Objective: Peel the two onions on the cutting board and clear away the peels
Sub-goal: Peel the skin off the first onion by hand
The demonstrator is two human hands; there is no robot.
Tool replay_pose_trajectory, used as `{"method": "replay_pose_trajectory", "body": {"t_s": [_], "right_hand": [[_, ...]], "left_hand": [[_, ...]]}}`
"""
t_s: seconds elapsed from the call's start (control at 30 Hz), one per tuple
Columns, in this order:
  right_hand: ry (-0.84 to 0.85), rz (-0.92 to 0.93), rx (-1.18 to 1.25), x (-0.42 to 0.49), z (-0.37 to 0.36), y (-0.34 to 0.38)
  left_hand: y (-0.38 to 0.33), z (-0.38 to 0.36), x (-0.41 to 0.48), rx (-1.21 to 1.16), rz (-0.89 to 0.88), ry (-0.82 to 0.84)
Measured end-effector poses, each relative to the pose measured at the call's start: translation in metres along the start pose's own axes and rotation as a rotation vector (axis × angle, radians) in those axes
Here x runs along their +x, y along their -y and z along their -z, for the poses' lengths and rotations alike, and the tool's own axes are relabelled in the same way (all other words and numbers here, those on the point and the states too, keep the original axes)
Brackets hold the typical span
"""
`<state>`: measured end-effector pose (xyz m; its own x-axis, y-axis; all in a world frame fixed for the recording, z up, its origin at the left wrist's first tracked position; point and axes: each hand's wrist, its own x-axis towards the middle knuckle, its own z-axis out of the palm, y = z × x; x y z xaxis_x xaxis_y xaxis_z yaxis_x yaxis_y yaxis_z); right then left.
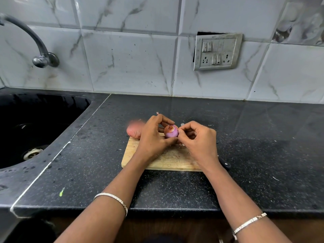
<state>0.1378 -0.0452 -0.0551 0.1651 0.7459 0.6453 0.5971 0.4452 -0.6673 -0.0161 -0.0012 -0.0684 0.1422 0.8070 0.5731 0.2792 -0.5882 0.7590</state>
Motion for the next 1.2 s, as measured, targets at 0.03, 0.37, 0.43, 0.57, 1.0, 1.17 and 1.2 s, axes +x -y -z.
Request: {"method": "replay_pose_trajectory", "body": {"t_s": [0.03, 0.37, 0.43, 0.57, 1.0, 1.17, 1.2], "right_hand": [[0.001, 0.004, -0.013, 0.0001, -0.0004, -0.0003], [-0.050, -0.132, 0.107, 0.0022, -0.0028, -0.0045], [-0.059, -0.150, 0.143, 0.0029, -0.0032, -0.0045], [-0.094, -0.222, 0.241, 0.0043, -0.0009, -0.0041], [-0.052, -0.110, 0.080, 0.0049, 0.0026, -0.0029], [0.061, -0.200, 0.183, 0.0051, -0.0010, -0.0058], [0.063, -0.216, 0.208, 0.0053, -0.0010, -0.0066]], "left_hand": [[0.0000, -0.0002, -0.0001, -0.007, -0.002, 0.000], [0.0033, 0.0006, 0.0008, -0.128, 0.035, 0.022], [0.0036, 0.0010, 0.0010, -0.178, 0.066, 0.023], [0.0054, 0.0002, 0.0017, -0.268, 0.129, 0.054], [0.0019, 0.0042, -0.0011, -0.527, 0.232, 0.135], [-0.0022, 0.0041, -0.0013, -0.538, 0.270, 0.159], [-0.0033, 0.0048, -0.0012, -0.536, 0.282, 0.156]]}}
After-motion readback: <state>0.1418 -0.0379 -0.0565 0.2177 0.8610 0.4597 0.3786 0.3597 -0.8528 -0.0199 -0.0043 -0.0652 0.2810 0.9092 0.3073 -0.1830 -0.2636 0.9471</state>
